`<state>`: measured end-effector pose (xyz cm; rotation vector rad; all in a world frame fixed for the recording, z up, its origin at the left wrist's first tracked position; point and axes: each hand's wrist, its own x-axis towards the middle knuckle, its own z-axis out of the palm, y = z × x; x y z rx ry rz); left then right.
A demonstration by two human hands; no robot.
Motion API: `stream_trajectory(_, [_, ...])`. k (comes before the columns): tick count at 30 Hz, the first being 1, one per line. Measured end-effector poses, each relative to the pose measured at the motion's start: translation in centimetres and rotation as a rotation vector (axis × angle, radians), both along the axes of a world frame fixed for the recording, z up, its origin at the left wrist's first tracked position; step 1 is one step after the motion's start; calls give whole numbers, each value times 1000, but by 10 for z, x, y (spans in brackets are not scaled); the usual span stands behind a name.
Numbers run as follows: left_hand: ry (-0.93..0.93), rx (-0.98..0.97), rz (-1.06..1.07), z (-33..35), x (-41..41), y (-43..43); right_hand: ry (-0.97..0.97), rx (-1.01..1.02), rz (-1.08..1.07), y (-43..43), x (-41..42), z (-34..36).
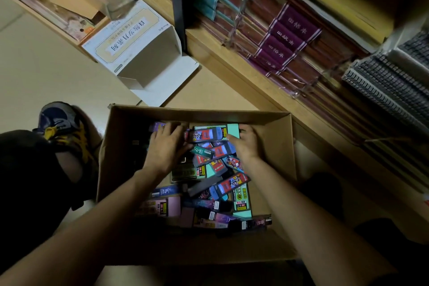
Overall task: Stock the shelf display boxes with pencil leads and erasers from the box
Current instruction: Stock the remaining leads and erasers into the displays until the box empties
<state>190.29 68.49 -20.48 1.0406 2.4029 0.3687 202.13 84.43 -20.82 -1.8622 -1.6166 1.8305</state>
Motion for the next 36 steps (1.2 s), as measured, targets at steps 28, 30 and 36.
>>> stream_trajectory(28, [-94, -163, -373, -14, 2, -13, 85, -255, 136, -7, 29, 5])
stream_trajectory(30, [-4, -209, -454, -16, 6, -14, 80, -252, 148, -7, 29, 4])
stream_trajectory(36, [-165, -56, -265, -18, 41, -11, 123, -340, 81, -10, 34, 6])
